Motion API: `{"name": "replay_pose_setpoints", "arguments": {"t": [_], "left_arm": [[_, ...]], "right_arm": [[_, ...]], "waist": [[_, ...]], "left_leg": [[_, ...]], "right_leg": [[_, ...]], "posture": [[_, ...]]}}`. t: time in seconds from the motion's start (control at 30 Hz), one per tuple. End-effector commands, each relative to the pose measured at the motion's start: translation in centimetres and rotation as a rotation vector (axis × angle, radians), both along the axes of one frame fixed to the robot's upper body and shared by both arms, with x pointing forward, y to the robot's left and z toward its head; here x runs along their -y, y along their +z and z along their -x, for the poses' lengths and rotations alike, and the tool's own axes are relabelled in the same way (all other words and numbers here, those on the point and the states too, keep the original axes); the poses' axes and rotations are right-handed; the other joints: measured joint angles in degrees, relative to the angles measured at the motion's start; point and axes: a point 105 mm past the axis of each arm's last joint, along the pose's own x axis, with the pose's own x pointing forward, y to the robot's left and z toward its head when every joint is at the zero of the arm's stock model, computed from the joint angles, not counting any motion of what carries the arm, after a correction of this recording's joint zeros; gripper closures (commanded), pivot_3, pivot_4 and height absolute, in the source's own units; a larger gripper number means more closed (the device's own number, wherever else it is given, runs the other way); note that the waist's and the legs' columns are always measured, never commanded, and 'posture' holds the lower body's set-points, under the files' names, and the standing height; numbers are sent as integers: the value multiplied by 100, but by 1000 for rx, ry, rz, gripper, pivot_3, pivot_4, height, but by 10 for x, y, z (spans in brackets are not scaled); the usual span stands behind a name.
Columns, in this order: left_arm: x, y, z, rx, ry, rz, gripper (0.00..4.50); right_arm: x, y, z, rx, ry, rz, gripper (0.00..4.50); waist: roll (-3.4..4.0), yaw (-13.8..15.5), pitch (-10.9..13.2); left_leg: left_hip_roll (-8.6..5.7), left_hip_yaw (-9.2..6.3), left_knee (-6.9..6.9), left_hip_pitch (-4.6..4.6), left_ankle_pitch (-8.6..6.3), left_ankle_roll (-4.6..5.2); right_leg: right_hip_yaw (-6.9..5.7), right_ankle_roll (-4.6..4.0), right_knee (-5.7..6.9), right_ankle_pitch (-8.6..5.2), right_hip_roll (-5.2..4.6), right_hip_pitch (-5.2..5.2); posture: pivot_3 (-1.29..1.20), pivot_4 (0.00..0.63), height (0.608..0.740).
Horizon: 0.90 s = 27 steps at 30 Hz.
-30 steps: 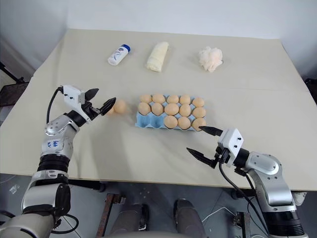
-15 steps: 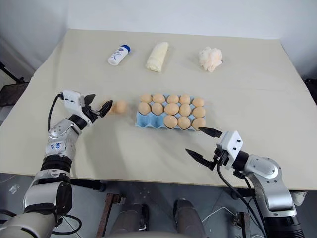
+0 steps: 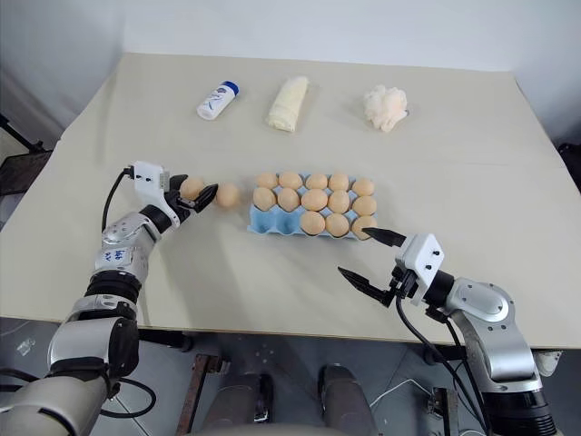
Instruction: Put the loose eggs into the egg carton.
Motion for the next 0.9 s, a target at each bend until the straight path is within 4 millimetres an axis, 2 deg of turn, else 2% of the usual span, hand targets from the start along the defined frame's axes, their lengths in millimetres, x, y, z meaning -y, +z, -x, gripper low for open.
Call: {"name": "replay_pose_setpoints", "arguments": {"t": [0.03,0.2,0.33,0.4,0.53,0.63,0.7,0.8,0.9], "left_arm": [[-2,12,-2,46,-2,-25,862],[-11,13,3,60,-5,-21,2379],[-9,38,13,197,-91,-8,2379],[0,52,20,260,-182,2,2379],[50,71,46,339,-507,-83,2379],[92,68,62,337,-719,-150,2379],[113,65,67,322,-805,-158,2379],[136,55,70,294,-900,-200,2379],[144,45,70,264,-943,-241,2379]], "right_arm": [[-2,8,1,41,3,-13,0],[0,3,2,33,-4,-20,0],[0,2,3,35,-7,-20,0],[1,2,3,36,-10,-17,0],[7,4,4,38,-38,-4,0],[21,5,6,37,-89,18,0],[32,4,9,31,-128,33,0],[45,3,14,21,-180,42,0],[54,2,19,20,-225,46,0]], "waist": [[0,5,0],[0,12,0],[0,9,0],[0,13,0],[0,22,0],[0,84,0],[1,122,-1],[0,143,0],[0,134,0]], "left_leg": [[0,0,0,0,0,0],[0,0,3,0,0,0],[0,0,0,0,0,-1],[0,-1,1,0,0,-1],[0,-1,1,-2,1,-3],[0,-3,3,-2,1,-3],[-2,-2,5,-1,1,-2],[-2,-1,9,-1,1,1],[-1,1,9,-1,3,3]], "right_leg": [[-1,0,1,0,0,-1],[0,0,1,0,0,0],[-2,0,1,0,0,0],[-3,0,1,0,0,-1],[-1,0,-1,0,-2,2],[-2,0,-2,0,-2,5],[2,0,-4,0,-2,7],[4,0,-4,0,2,8],[10,-1,-2,0,8,7]], "posture": [[0,150,740],[0,150,740],[0,150,740],[0,150,740],[0,150,740],[0,150,740],[0,150,740],[0,150,740],[0,150,740]]}}
